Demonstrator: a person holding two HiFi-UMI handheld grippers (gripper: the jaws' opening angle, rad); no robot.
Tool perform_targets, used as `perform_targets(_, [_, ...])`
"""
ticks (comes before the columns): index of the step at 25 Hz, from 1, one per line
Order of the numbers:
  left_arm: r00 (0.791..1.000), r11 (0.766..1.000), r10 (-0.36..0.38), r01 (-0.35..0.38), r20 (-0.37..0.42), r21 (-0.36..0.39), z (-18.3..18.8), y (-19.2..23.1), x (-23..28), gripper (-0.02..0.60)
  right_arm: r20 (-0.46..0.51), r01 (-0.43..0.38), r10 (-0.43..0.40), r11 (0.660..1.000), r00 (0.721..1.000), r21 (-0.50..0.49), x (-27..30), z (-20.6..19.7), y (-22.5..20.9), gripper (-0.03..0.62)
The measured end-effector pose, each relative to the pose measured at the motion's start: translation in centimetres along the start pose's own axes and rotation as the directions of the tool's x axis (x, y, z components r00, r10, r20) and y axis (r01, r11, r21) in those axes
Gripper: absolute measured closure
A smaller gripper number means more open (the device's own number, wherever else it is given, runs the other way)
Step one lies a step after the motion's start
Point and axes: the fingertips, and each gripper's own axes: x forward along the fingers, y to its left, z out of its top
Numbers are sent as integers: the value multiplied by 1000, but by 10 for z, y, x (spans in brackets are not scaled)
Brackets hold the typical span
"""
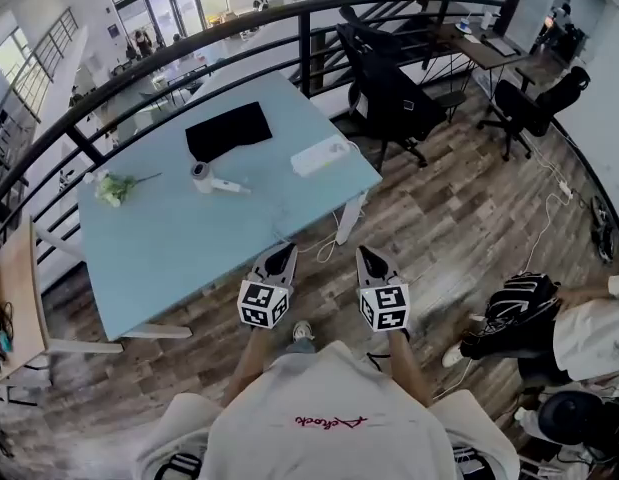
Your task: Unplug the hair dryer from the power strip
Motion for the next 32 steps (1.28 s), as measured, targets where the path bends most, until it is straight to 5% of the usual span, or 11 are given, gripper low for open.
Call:
perform_targets(16, [1000, 1000, -20, 20, 12, 7, 25, 95, 53, 575, 18, 34, -34, 999, 999, -10, 104, 41, -1, 577])
perform_targets(32, [998, 998, -48, 49, -33, 38, 15, 104, 106, 575, -2, 66, -66, 997, 998, 42, 130, 20, -43, 577])
